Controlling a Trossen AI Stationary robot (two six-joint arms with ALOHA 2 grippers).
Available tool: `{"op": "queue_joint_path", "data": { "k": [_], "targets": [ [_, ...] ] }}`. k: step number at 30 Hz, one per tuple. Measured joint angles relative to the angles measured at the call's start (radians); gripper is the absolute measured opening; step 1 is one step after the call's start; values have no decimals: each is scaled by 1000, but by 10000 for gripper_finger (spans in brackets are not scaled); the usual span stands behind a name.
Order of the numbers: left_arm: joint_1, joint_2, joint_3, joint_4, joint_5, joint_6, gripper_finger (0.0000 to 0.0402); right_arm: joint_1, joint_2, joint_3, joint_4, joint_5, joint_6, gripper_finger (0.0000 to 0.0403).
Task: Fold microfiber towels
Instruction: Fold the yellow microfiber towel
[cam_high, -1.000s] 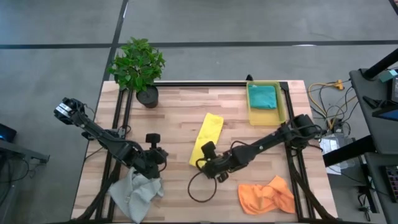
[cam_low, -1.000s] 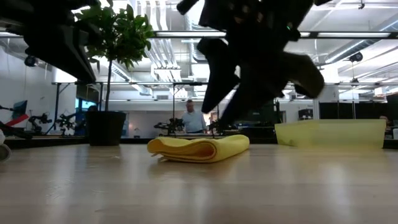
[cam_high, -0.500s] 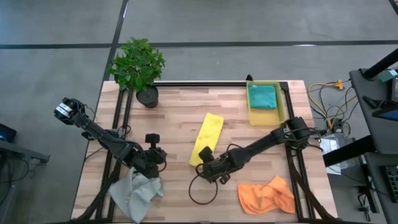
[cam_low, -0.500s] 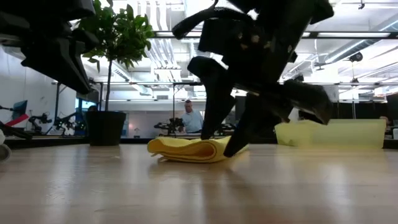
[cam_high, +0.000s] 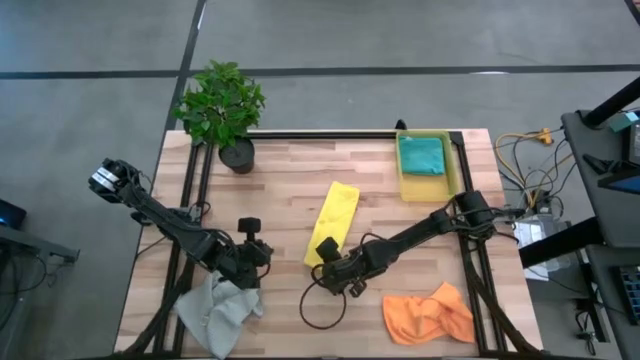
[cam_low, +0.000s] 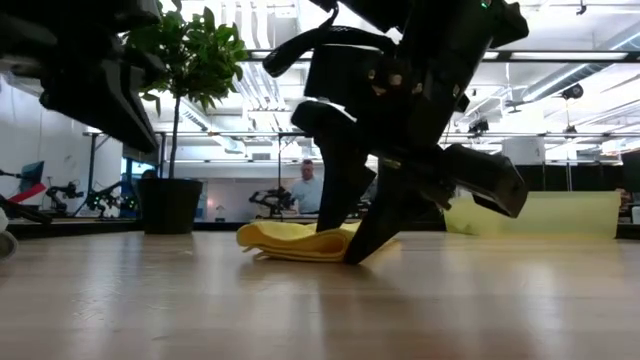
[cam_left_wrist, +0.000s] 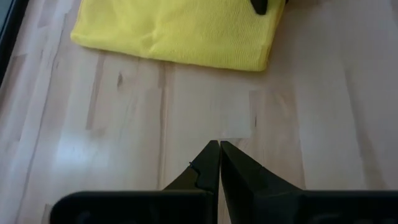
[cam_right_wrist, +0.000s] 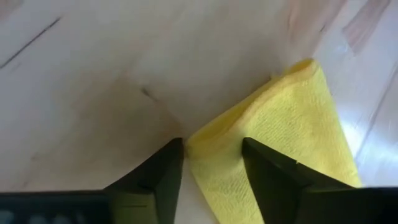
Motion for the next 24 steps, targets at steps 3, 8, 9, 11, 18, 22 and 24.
{"op": "queue_joint_path", "data": {
  "k": [3,8,9,11,18,22,24],
  "targets": [
    [1,38,0,14,-1,0,0,1,7,7,4,6,15,121],
    [10,128,0,41,-1,31,0,-1,5,7,6,7,114,45],
    [12,145,0,58,0,49,0,-1,5,7,7,7,137,32],
    [20,162,0,94,3,73,0,-2,2,7,8,6,178,16],
    [65,179,0,208,0,123,14,-12,-19,3,-1,-6,332,13],
    [85,181,0,252,1,177,65,-31,-33,2,-6,-27,379,12],
    [93,181,0,267,0,210,99,-42,-44,2,-4,-43,416,12]
  ]
}}
